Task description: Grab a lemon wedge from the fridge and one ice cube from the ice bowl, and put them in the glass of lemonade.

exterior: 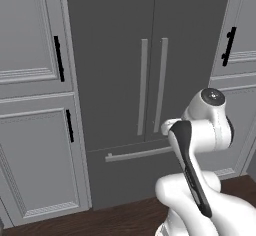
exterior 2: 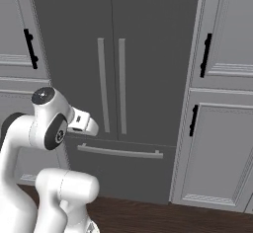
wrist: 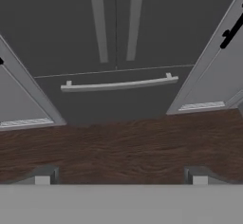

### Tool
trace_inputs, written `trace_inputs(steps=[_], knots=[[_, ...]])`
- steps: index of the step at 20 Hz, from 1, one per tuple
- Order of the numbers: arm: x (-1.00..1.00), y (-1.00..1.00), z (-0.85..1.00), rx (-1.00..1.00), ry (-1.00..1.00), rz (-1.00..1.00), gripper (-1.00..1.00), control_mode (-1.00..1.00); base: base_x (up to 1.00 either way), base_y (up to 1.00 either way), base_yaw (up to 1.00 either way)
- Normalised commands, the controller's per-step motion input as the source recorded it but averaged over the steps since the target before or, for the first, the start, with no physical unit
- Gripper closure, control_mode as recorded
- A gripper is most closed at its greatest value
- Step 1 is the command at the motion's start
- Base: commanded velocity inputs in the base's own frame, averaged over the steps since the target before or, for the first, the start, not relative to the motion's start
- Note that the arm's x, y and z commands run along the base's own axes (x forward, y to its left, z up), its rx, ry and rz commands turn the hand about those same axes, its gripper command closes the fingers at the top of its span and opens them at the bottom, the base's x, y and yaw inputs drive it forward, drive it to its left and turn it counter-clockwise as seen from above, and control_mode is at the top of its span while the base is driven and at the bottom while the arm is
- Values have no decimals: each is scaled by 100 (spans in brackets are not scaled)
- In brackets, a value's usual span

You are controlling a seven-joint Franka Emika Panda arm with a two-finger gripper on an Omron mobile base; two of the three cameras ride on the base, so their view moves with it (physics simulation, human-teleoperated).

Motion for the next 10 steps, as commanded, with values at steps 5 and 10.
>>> trace_inputs(steps=[5,10], knots=[[29,0,0,0,-10,0,-100,-100,0,0,0],[25,-1,0,0,-9,0,-100,-100,0,0,0]])
